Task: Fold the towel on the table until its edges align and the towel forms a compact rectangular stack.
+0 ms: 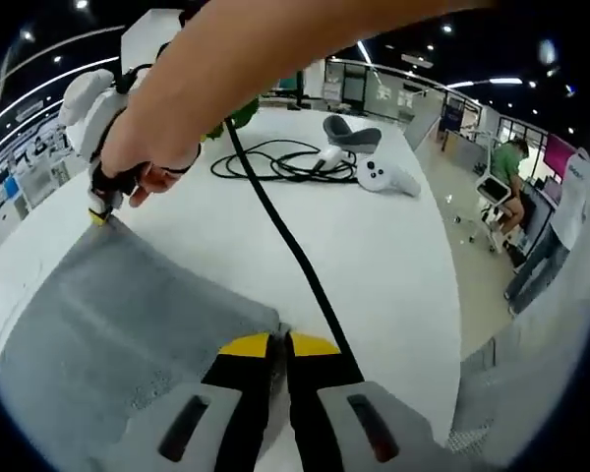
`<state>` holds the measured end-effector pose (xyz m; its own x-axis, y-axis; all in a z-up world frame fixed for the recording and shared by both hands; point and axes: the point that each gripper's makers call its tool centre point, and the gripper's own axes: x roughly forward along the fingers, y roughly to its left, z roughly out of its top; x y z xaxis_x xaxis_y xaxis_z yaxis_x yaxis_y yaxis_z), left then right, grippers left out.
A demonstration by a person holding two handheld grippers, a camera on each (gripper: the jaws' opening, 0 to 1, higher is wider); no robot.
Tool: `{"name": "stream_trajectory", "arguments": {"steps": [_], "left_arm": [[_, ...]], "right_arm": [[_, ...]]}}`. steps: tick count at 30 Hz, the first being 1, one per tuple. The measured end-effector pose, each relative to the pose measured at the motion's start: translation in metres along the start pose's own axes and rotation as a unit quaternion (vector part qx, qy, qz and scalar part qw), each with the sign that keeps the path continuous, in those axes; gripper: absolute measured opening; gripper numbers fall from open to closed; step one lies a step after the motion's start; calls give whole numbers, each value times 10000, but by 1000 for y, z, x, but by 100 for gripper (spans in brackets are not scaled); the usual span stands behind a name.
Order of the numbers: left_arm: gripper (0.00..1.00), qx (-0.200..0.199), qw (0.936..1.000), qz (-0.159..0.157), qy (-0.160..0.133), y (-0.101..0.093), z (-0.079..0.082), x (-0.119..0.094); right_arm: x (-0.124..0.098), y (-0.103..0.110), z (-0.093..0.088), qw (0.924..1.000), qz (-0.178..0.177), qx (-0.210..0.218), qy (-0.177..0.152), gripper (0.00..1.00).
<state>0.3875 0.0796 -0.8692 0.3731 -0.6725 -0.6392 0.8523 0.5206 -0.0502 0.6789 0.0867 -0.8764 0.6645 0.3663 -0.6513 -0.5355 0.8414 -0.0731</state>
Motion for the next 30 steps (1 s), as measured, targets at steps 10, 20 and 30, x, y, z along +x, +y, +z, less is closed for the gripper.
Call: {"name": "stream_trajectory", "arguments": {"steps": [10,20,30], "left_arm": [[5,-209,9985,185,-460,16,23,-55],[5,-701,9898,382,-1184,31,59,-111],[5,-652,9838,219,-1657,15,96,-131]], "right_arm": [[-22,6,23,9999,-81,-112,36,2],[-49,9,57,9997,-164,-140,-143,2],[-76,-1,74,9991,-278,-239,-208,2]]}}
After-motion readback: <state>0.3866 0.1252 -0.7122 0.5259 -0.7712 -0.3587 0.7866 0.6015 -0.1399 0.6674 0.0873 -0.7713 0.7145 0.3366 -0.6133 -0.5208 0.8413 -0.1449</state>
